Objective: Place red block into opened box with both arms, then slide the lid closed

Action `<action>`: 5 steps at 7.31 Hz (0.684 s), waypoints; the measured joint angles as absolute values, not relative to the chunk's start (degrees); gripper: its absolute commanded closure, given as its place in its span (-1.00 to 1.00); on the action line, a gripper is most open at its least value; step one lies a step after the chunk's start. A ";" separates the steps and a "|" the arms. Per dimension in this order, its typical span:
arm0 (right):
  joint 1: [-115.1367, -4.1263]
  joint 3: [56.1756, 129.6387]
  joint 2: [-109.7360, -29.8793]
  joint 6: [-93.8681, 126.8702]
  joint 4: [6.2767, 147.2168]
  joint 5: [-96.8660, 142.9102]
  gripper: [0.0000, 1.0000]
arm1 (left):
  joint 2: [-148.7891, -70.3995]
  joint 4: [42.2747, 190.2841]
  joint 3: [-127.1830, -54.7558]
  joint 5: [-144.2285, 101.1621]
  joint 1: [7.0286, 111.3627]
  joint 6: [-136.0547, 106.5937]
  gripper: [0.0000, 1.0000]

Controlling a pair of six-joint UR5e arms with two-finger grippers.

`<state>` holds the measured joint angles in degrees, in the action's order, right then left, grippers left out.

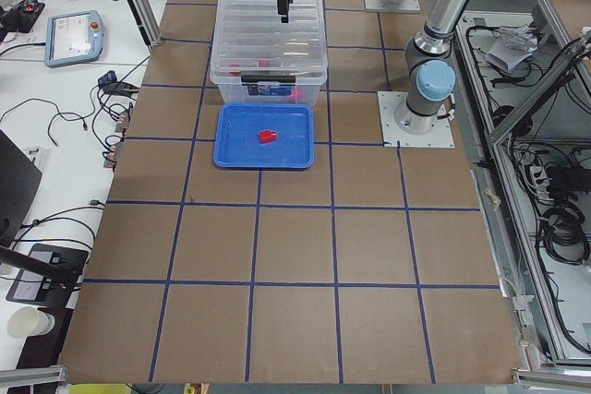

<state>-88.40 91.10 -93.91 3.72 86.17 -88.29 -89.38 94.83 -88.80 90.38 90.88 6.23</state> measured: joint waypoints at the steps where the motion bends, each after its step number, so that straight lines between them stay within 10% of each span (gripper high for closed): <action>1: -88.21 91.34 -93.31 3.77 86.23 -88.22 -1.00 | -89.40 94.54 -89.06 90.48 90.66 6.22 -1.00; 5: -87.10 92.29 -84.57 4.02 91.75 -88.20 -1.00 | -92.32 92.61 -90.07 90.17 75.84 9.19 -1.00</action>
<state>-87.10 92.29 -84.57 4.02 91.75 -88.20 -92.32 92.61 -90.07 90.17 75.84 9.19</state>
